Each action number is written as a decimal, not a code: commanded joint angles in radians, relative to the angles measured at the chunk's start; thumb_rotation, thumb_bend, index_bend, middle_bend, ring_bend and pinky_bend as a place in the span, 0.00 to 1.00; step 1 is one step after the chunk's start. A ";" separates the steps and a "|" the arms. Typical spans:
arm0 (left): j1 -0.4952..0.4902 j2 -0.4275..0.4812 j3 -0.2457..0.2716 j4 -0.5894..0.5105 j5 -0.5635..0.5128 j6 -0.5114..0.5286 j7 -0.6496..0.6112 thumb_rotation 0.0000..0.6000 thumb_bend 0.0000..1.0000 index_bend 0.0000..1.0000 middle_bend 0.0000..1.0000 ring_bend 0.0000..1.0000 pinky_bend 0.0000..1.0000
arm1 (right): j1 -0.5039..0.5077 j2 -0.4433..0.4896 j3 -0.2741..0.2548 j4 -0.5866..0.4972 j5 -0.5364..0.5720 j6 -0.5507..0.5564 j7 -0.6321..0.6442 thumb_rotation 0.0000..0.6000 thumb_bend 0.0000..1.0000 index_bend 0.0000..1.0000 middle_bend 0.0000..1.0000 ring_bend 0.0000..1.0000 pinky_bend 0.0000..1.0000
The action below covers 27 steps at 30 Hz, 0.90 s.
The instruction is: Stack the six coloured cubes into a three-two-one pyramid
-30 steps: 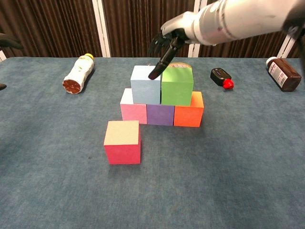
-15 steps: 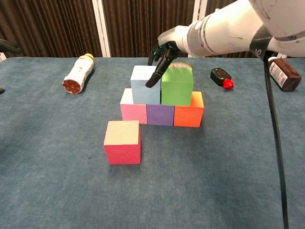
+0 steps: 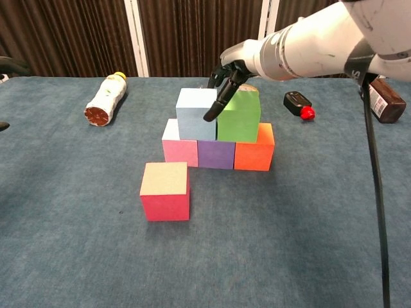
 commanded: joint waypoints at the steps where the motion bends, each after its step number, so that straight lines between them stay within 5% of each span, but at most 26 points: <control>1: -0.001 -0.001 0.000 0.001 -0.001 -0.002 -0.001 1.00 0.31 0.18 0.04 0.00 0.07 | -0.004 0.002 0.001 -0.004 -0.002 0.001 -0.003 0.86 0.21 0.37 0.18 0.07 0.14; 17: -0.003 -0.007 0.005 0.012 -0.001 -0.013 -0.010 1.00 0.31 0.17 0.03 0.00 0.06 | -0.016 -0.008 0.024 0.000 0.002 0.014 -0.017 0.88 0.21 0.38 0.18 0.07 0.14; 27: -0.004 -0.009 -0.003 0.023 -0.015 -0.017 -0.011 1.00 0.31 0.17 0.03 0.00 0.06 | -0.050 0.033 0.031 -0.065 -0.068 0.038 -0.003 0.88 0.21 0.23 0.18 0.07 0.14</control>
